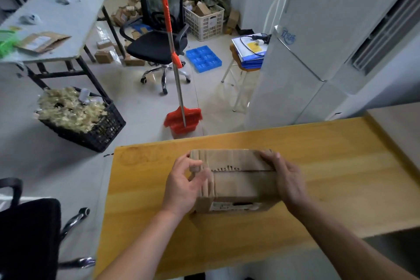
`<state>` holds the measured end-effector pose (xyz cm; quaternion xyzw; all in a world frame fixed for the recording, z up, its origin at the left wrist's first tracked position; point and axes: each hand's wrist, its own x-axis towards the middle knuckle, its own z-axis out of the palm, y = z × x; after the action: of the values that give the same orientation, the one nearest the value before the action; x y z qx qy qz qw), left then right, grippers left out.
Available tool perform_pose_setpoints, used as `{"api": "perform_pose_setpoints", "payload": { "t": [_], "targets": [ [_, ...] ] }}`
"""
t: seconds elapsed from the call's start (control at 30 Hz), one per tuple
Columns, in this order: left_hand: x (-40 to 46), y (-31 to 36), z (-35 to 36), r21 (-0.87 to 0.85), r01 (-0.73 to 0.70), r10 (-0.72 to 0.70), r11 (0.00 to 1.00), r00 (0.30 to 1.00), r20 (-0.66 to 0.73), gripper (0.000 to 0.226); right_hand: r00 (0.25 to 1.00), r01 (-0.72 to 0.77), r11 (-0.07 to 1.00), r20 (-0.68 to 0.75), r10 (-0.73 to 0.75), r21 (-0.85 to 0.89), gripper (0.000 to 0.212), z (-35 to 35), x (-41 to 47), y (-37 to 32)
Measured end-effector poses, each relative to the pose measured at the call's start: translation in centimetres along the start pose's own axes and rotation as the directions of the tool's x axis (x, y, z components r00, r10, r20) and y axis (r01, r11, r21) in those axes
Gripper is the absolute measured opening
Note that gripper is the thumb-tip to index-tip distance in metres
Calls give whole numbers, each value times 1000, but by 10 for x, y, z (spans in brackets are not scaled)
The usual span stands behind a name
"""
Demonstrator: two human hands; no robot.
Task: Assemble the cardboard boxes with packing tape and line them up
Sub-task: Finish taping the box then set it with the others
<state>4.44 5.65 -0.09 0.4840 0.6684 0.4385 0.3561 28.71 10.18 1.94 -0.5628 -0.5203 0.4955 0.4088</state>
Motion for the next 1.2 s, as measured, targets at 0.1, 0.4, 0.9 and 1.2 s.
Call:
{"api": "perform_pose_setpoints", "payload": {
  "t": [0.1,0.4,0.9,1.2],
  "targets": [
    [5,11,12,-152,150,-157,977,987,-33,23,999,-13,1000,-49,12,-8,27,11,2,4],
    [-11,61,75,134,-34,30,990,999,31,43,952,-50,989,-306,4,-142,38,-49,-13,13],
    [-134,248,455,-24,-376,355,926,850,389,32,627,-162,969,-778,-46,-187,35,-464,-149,41],
    [-188,307,649,-116,-503,431,856,572,699,33,289,-290,957,-953,92,5,36,-609,-208,103]
  ]
}}
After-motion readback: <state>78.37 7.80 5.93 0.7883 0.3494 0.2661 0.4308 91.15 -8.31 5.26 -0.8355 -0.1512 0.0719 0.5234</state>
